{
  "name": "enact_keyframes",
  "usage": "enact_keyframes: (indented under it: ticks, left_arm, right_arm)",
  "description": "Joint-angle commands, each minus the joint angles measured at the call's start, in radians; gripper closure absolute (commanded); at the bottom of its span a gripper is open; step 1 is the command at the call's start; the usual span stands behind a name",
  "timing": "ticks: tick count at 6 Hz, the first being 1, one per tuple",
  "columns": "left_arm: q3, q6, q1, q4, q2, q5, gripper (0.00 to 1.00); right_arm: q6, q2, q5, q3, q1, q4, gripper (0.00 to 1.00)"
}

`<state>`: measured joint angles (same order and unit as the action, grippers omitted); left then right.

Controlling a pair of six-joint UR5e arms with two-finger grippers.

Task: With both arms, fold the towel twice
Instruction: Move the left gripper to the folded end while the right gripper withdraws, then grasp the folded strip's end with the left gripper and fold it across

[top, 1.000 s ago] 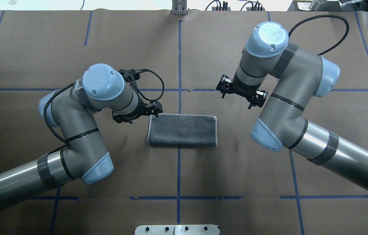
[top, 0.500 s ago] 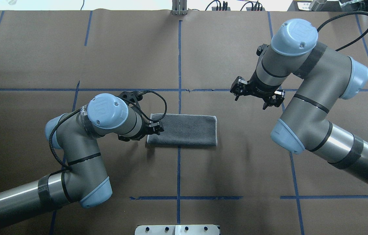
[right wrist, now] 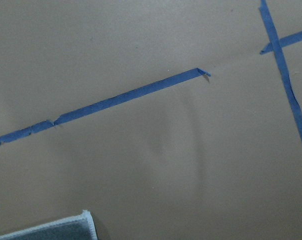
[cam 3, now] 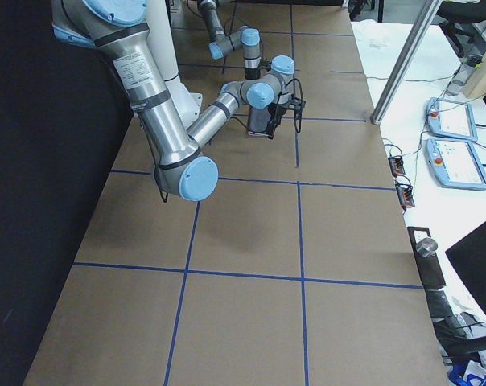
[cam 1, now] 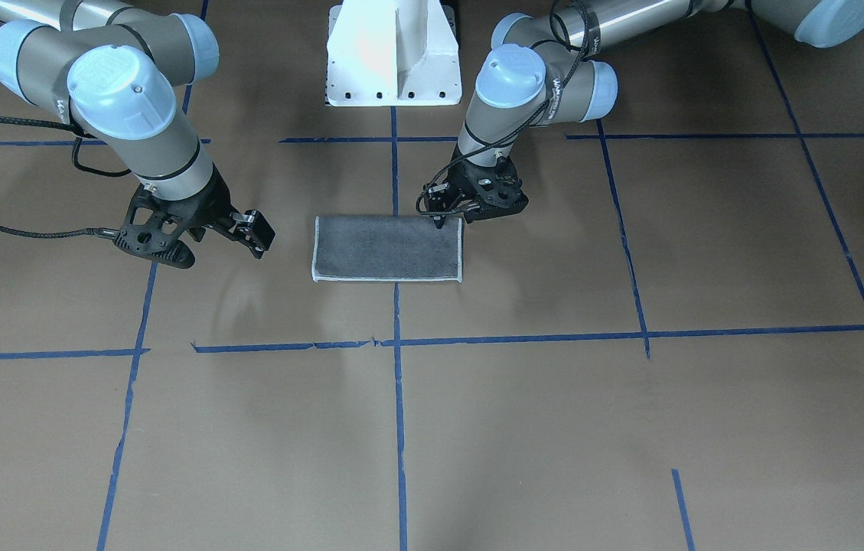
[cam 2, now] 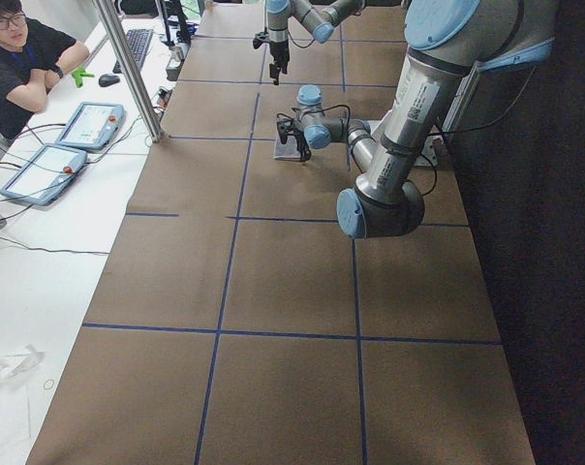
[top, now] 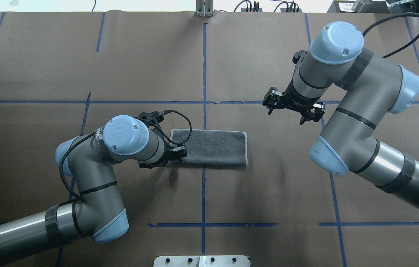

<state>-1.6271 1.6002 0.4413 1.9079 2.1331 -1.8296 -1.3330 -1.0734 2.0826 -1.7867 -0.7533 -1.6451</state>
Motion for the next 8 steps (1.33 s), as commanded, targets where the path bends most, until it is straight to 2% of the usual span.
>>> enact_keyframes:
  ticks: [1,2,3,5,7,8]
  left_arm:
    - [0.004,0.004,-0.003,-0.001,-0.001,0.001,0.6]
    - [0.003,0.004,-0.001,-0.001,-0.001,0.0,0.93]
    - [-0.002,0.001,-0.001,-0.001,-0.001,0.0,1.0]
    - [-0.036,0.006,-0.001,-0.041,0.025,-0.008,1.0]
    - [-0.011,0.054,-0.009,-0.182,0.181,-0.002,1.0]
    - [0.084,0.087,-0.012,-0.188,0.289,0.001,1.0]
  right_arm:
    - [0.0,0.0,-0.004,-0.002,0.0,0.001,0.0]
    - [0.0,-0.002,-0.006,-0.002,0.002,0.001,0.0]
    - [0.0,-0.003,-0.007,-0.002,0.0,0.001,0.0]
    - [0.006,-0.04,0.005,-0.034,-0.003,0.004,0.0]
    - [0.104,-0.108,0.008,-0.077,-0.027,0.001,0.0]
    - [0.17,-0.141,0.026,-0.077,-0.058,0.004,0.0]
